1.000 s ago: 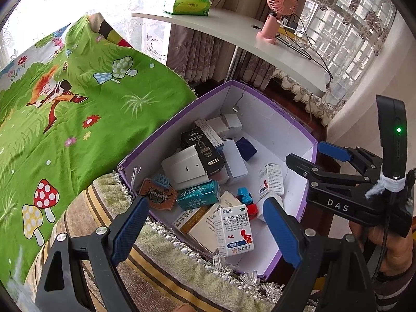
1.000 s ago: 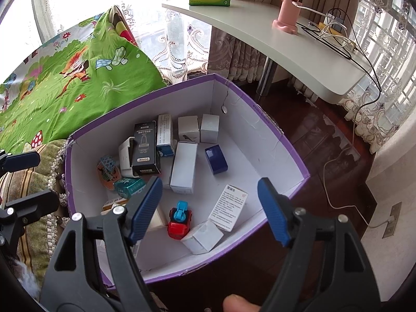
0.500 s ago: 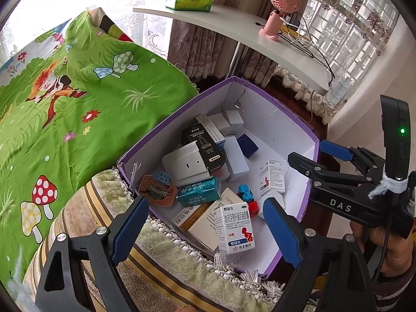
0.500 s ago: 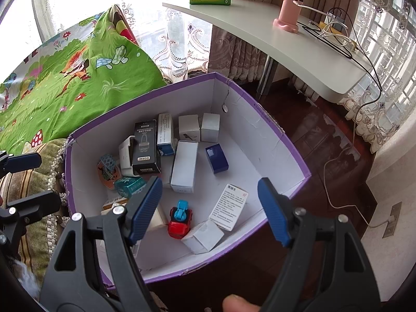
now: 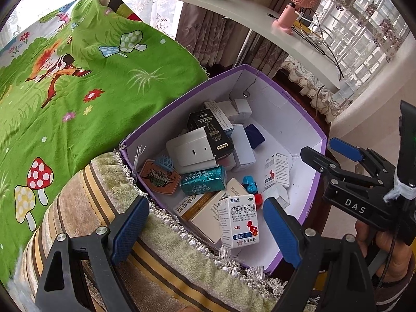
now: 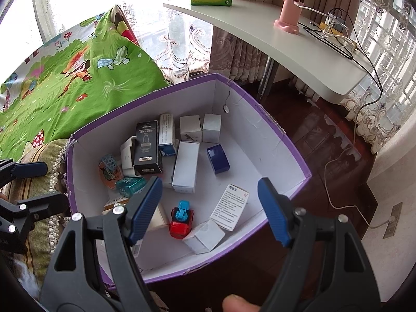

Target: Organize rigid objects

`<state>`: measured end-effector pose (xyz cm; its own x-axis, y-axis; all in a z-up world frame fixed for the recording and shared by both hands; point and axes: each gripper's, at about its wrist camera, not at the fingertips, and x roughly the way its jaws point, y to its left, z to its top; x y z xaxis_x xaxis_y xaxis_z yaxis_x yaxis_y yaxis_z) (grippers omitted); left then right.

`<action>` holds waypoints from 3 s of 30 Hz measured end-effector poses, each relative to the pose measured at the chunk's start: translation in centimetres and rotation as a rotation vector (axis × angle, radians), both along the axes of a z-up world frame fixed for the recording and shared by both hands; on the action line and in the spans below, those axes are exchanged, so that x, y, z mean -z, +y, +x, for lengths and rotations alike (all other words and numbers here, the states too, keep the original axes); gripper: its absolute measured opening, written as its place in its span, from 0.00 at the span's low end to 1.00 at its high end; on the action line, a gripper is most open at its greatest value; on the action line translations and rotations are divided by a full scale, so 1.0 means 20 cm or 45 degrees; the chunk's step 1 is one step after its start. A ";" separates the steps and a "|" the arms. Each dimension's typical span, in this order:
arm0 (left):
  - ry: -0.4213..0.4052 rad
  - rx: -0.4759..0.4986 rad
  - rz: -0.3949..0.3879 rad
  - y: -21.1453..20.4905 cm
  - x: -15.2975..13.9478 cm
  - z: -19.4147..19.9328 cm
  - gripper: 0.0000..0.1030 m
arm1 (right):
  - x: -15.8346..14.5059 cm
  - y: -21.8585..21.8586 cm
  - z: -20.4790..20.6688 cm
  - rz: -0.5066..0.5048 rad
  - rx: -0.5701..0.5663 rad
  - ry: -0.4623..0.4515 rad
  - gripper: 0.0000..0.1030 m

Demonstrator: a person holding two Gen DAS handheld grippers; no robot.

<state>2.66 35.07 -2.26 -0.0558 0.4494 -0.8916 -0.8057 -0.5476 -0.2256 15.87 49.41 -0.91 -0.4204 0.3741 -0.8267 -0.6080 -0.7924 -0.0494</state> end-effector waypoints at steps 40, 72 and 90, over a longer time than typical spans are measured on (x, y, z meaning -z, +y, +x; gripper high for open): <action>0.235 -0.126 0.153 -0.12 -0.23 0.02 0.99 | -0.10 -0.04 0.07 0.139 0.137 0.068 0.84; 0.219 -0.060 0.010 0.09 -0.15 0.14 0.99 | -0.09 0.07 0.12 0.014 0.103 0.064 0.84; 0.219 -0.057 0.005 0.10 -0.14 0.14 0.99 | -0.08 0.07 0.12 0.013 0.105 0.063 0.84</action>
